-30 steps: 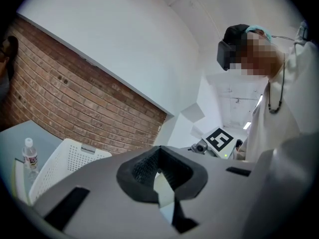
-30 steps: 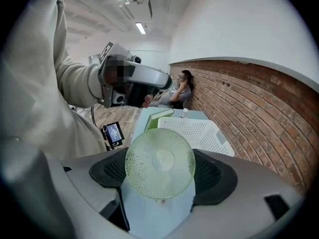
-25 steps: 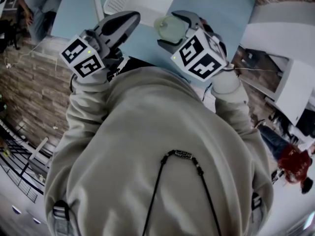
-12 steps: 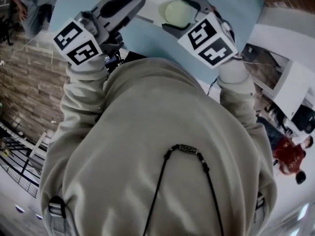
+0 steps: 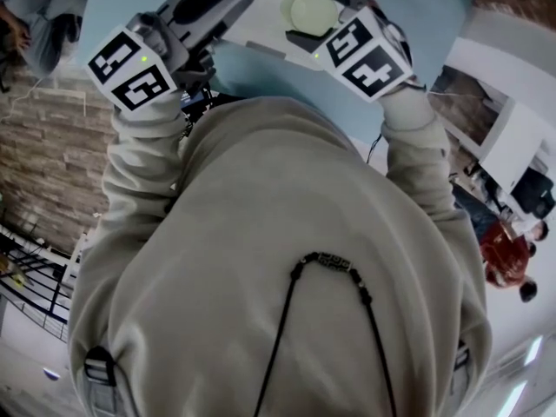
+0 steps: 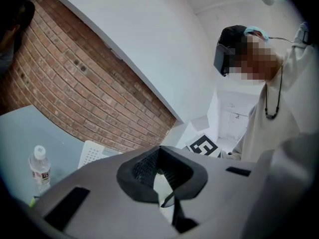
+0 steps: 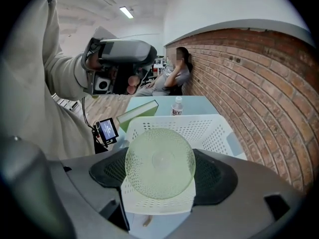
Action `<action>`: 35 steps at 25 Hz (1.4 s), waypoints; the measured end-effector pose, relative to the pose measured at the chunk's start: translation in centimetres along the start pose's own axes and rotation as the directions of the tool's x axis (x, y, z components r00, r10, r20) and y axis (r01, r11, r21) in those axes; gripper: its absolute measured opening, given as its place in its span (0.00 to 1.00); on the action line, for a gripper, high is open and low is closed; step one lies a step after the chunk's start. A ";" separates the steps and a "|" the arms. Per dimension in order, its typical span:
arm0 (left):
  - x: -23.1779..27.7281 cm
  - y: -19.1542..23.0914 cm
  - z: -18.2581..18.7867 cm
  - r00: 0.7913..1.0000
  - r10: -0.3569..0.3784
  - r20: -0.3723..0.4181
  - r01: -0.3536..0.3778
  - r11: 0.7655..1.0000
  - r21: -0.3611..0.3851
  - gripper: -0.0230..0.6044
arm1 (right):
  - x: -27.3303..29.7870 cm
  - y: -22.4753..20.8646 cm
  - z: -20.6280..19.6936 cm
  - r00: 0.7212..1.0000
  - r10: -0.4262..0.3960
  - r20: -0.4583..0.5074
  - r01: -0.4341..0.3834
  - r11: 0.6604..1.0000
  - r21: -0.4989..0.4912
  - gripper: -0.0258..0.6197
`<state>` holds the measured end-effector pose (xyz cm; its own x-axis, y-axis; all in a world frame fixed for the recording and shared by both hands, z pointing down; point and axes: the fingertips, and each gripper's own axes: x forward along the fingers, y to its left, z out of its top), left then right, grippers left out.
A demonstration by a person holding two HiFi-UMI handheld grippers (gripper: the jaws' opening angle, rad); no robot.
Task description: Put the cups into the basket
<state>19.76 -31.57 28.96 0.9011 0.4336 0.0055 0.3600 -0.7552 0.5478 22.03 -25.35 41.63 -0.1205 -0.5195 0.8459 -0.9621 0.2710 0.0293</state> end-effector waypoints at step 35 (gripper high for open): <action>-0.8 7.9 -2.1 0.999 0.042 -0.025 -0.045 0.988 -0.145 0.03 | 18.2 -2.7 -8.3 0.964 0.117 -0.238 -0.100 0.992 0.082 0.65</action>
<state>21.38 -36.83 34.98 0.9090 0.4140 0.0492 0.2804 -0.6945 0.6625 24.43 -28.84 61.34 -0.1706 -0.2764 0.9458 -0.9620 0.2544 -0.0991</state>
